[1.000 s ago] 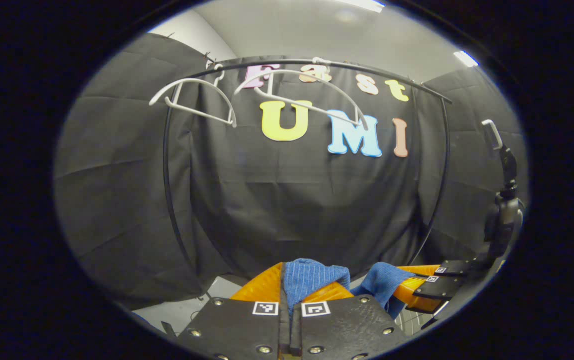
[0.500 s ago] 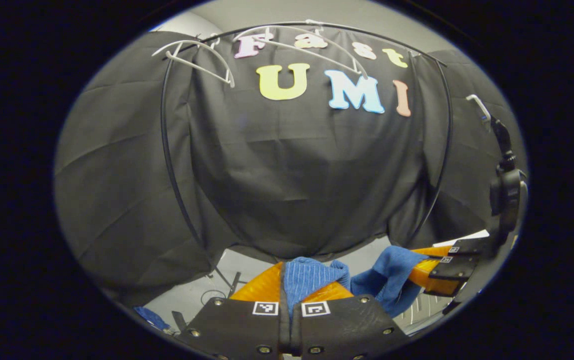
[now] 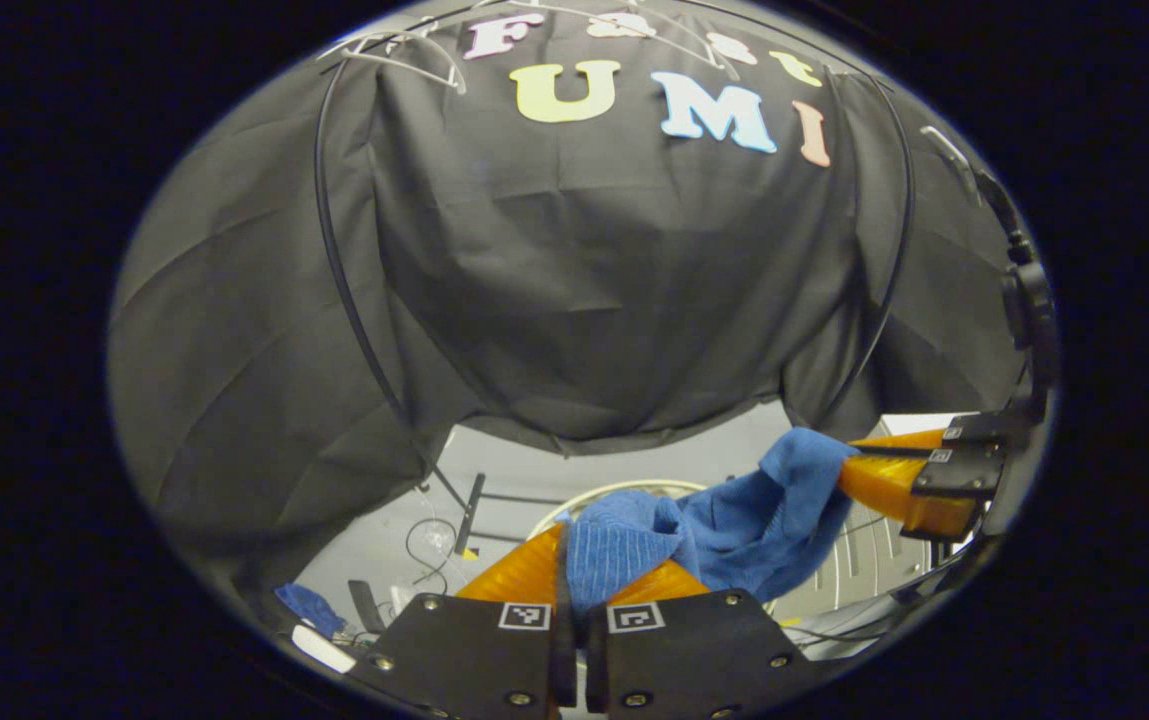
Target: Grasp the clothes on the hanger with both hands and then place them into the laundry hamper below.
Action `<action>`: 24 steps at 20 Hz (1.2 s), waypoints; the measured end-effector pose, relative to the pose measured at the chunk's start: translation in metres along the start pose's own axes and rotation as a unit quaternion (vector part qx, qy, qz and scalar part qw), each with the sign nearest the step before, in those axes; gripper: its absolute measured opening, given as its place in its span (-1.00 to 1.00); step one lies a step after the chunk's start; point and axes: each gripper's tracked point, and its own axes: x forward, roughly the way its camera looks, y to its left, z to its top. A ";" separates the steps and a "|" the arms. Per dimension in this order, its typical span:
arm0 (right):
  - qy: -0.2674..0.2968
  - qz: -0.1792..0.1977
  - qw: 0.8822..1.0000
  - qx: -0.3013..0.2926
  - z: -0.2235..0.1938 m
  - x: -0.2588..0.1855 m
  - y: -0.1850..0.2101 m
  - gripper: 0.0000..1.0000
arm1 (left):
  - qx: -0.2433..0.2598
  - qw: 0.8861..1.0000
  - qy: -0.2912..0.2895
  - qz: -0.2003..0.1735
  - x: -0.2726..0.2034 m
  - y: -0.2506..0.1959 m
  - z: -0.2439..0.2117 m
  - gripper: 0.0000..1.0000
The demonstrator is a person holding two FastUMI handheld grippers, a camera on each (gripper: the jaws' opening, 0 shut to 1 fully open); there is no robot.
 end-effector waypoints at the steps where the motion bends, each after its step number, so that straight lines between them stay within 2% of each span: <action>1: -0.004 0.004 1.000 0.004 0.002 0.000 0.002 -0.73 | -0.003 1.000 0.008 0.002 -0.002 0.001 -0.008 -0.84; 2: -0.005 0.005 1.000 0.003 0.000 0.001 0.004 -0.57 | -0.008 1.000 0.010 0.002 -0.001 0.001 -0.010 -0.81; 3: -0.006 0.002 1.000 0.000 0.000 0.000 0.003 -0.43 | -0.010 1.000 0.007 0.003 -0.003 0.002 -0.009 -0.50; 5: -0.007 0.002 1.000 -0.002 -0.001 -0.001 0.003 0.00 | -0.009 1.000 -0.006 0.008 -0.005 0.002 0.001 0.12; 6: -0.007 0.001 1.000 0.000 -0.002 -0.003 0.004 0.29 | -0.009 1.000 -0.013 0.014 -0.006 0.006 0.005 0.43; 7: -0.011 -0.001 1.000 0.003 0.000 -0.004 0.005 0.43 | -0.011 1.000 -0.021 0.018 -0.011 0.012 0.010 0.75; 8: -0.017 -0.002 1.000 0.006 0.002 -0.008 0.006 0.64 | -0.015 0.999 -0.029 0.020 -0.015 0.016 0.017 0.75; 10: -0.035 -0.009 0.999 0.008 0.010 -0.017 0.007 0.80 | -0.022 0.998 -0.052 0.022 -0.027 0.021 0.033 0.75; 16: -0.129 -0.041 0.990 0.030 0.066 -0.073 0.004 0.81 | -0.010 0.986 -0.166 0.019 -0.098 0.037 0.119 0.75; 18: -0.165 -0.051 0.984 0.038 0.087 -0.095 0.001 0.80 | -0.009 0.978 -0.207 0.015 -0.124 0.040 0.154 0.75; 19: -0.182 -0.058 0.981 0.040 0.099 -0.106 -0.002 0.81 | -0.009 0.974 -0.227 0.013 -0.138 0.041 0.170 0.86; 24: -0.261 -0.087 0.961 0.043 0.145 -0.170 -0.020 0.80 | 0.008 0.949 -0.316 0.003 -0.206 0.033 0.233 0.86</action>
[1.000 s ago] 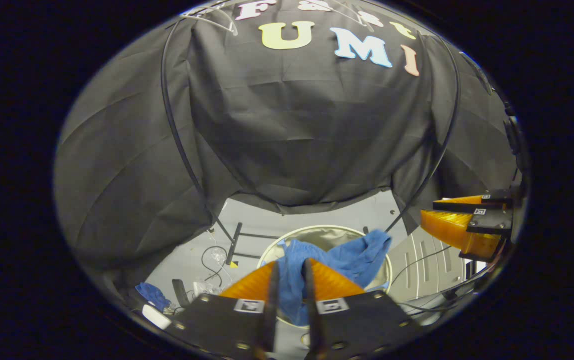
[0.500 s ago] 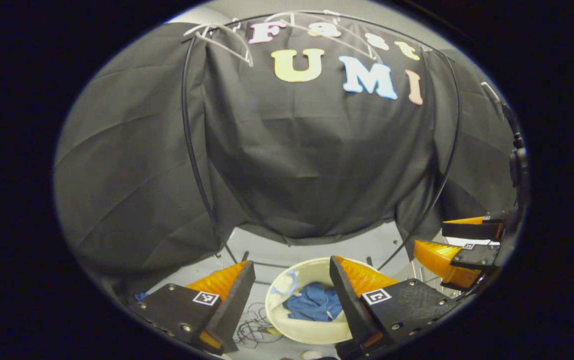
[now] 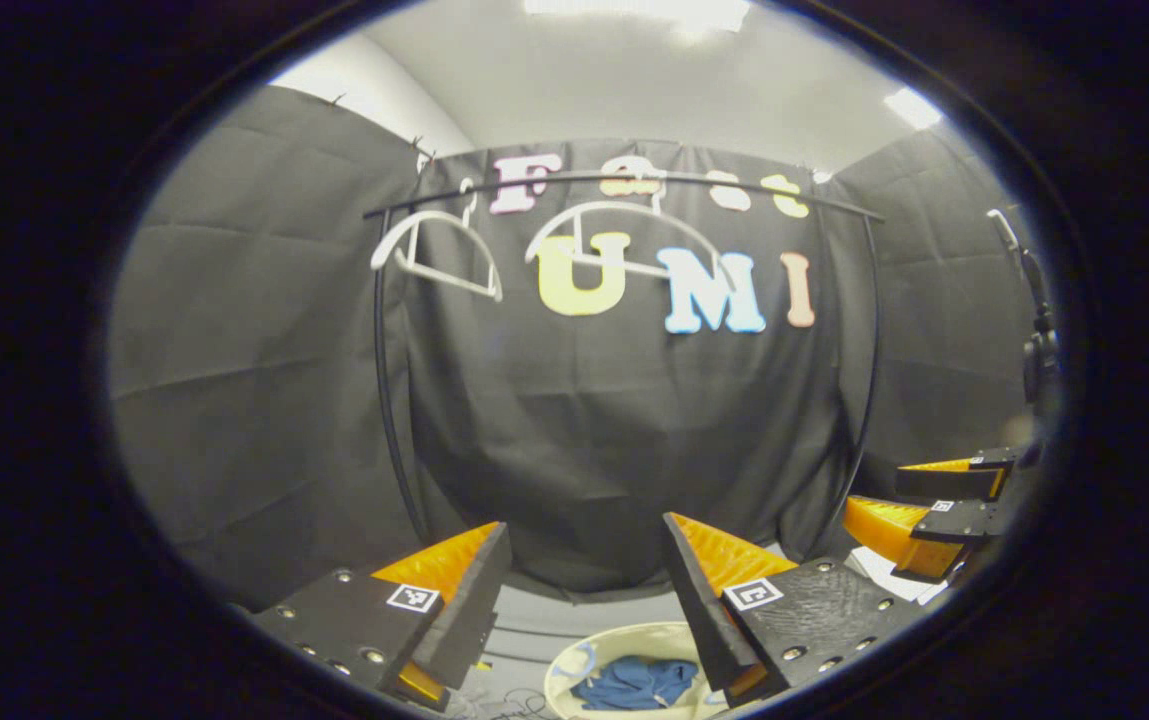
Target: Grasp the clothes on the hanger with both hands and then place them into the laundry hamper below.
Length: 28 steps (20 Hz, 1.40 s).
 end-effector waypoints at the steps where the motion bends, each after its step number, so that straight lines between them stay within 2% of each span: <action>1: -0.014 -0.004 1.000 -0.001 0.012 -0.006 -0.006 0.80 | 0.003 1.000 -0.018 -0.002 -0.006 -0.002 0.017 0.78; 3: -0.042 -0.014 0.999 0.001 0.035 -0.019 -0.017 0.80 | 0.004 0.999 -0.050 -0.007 -0.019 -0.008 0.050 0.62; 4: -0.058 -0.019 0.998 -0.001 0.047 -0.026 -0.023 0.77 | -0.001 0.998 -0.061 -0.010 -0.028 -0.012 0.060 0.86; 6: -0.084 -0.029 0.996 -0.005 0.068 -0.048 -0.036 0.77 | -0.008 0.997 -0.078 -0.011 -0.048 -0.019 0.076 0.86; 10: -0.129 -0.048 0.990 -0.003 0.100 -0.093 -0.066 0.84 | -0.012 0.994 -0.112 -0.006 -0.082 -0.032 0.107 0.70; 11: -0.137 -0.050 0.989 0.003 0.105 -0.102 -0.073 0.80 | -0.014 0.993 -0.119 -0.003 -0.089 -0.033 0.111 0.66; 12: -0.143 -0.053 0.988 0.008 0.106 -0.110 -0.080 0.82 | -0.017 0.992 -0.122 -0.002 -0.097 -0.037 0.115 0.62; 13: -0.142 -0.057 0.988 0.012 0.105 -0.118 -0.087 0.82 | -0.019 0.992 -0.123 0.001 -0.104 -0.040 0.116 0.86; 19: -0.154 -0.078 0.985 0.011 0.097 -0.157 -0.115 0.82 | -0.023 0.991 -0.134 0.005 -0.144 -0.055 0.122 0.86; 28: -0.160 -0.096 0.982 0.023 0.092 -0.188 -0.129 0.85 | -0.008 0.990 -0.142 0.021 -0.184 -0.052 0.122 0.84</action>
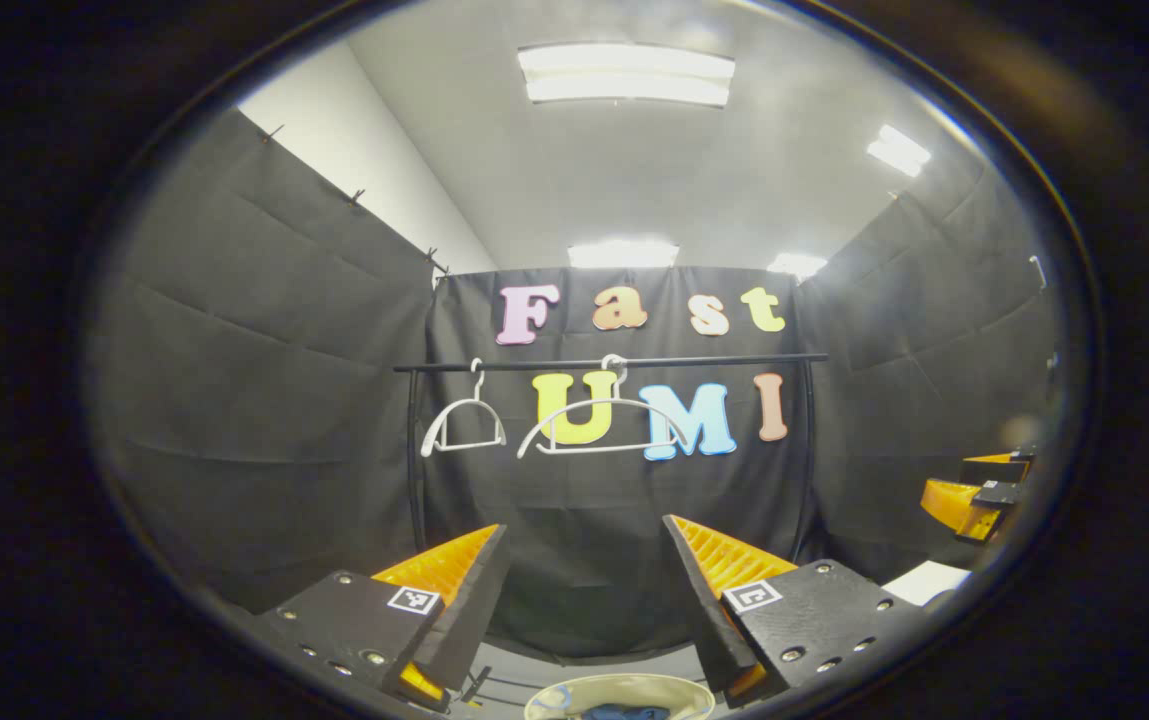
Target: Grasp the clothes on the hanger with both hands and then place them into the laundry hamper below.
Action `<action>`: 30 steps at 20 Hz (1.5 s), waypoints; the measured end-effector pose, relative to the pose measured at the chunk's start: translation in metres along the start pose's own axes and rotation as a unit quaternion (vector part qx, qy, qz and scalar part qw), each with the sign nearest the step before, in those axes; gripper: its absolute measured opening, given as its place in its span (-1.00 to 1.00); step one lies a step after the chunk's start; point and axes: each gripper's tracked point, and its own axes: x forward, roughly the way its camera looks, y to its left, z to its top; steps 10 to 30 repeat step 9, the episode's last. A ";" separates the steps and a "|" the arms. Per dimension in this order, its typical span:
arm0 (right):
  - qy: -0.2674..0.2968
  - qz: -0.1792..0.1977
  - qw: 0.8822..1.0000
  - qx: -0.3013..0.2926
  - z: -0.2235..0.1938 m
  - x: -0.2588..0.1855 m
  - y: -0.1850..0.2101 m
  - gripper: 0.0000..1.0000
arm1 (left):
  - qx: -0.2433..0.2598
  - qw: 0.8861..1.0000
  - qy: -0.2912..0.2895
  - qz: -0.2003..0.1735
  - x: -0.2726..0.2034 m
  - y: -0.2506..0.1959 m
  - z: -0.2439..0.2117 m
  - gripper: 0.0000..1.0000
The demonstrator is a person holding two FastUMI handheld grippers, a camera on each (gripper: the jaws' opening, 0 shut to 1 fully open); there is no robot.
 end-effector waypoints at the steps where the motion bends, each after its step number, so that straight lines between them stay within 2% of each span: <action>1: -0.003 -0.002 1.000 -0.001 0.002 0.000 -0.001 0.85 | -0.001 1.000 0.001 0.000 -0.002 -0.001 -0.002 0.84; 4: -0.010 -0.002 1.000 -0.003 0.006 -0.003 -0.001 0.82 | -0.003 1.000 -0.002 0.003 -0.006 0.002 0.001 0.84; 5: -0.013 -0.002 1.000 -0.003 0.008 -0.003 0.000 0.82 | -0.002 1.000 -0.002 0.005 -0.008 0.003 0.001 0.73; 30: -0.013 0.002 1.000 -0.007 0.008 -0.007 0.002 0.85 | -0.001 1.000 -0.003 0.009 -0.012 0.007 0.002 0.73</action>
